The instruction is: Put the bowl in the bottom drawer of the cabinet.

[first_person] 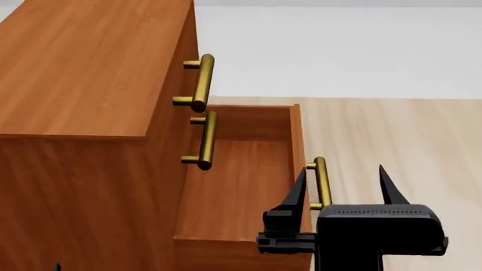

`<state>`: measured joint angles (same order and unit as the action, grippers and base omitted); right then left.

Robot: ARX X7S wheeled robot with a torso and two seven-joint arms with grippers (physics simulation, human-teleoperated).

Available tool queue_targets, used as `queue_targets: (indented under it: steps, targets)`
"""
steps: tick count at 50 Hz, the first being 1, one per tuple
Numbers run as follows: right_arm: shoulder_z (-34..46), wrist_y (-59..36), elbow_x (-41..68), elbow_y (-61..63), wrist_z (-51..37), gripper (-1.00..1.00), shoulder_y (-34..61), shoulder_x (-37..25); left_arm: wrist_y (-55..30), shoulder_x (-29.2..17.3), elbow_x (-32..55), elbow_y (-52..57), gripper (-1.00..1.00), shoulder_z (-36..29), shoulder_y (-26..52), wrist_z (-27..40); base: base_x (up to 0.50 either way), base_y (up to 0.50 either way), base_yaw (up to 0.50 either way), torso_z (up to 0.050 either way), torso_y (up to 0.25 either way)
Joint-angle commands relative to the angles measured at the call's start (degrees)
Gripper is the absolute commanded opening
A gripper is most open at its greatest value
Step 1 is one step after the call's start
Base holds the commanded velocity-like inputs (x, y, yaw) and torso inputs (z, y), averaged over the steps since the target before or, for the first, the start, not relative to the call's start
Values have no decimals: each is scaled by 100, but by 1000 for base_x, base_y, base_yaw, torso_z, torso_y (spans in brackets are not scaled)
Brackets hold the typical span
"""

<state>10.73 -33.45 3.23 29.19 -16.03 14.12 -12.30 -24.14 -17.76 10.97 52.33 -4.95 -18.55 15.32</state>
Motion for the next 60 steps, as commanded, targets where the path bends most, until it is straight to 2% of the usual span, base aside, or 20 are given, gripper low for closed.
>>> queue_targets:
  steps: [1,25,29,31,41,42,52,60]
  targets:
    - [28,0,31,5,-23,100,-1,-24,15,-34,21,-3,100,-10,-4,48,500,0,0,0,0]
    - [122,-55,11,30,-128,100,-14,-80,11,-113,79,39,100,3,-10,169,500,0,0,0,0]
    - [136,-125,56,119,-117,100,-58,-89,9,-67,-166,60,100,-13,-1,383,0,0,0,0,0]
    - [144,-163,47,169,-138,100,-76,-97,-50,-103,57,79,100,68,36,283,0,0,0,0,0]
    - [96,-520,188,544,-92,100,-137,-174,41,-140,50,13,100,7,20,281,0,0,0,0,0]
    - [-67,-1019,406,1027,8,100,-198,-253,-26,-158,79,57,100,57,16,303,0,0,0,0,0]
    - [-748,-2342,1002,2022,199,100,-222,-434,-11,-198,85,68,100,77,-9,354,0,0,0,0,0]
    - [-1798,-3617,1628,2816,438,100,-194,-524,-20,-217,84,42,100,37,6,380,0,0,0,0,0]
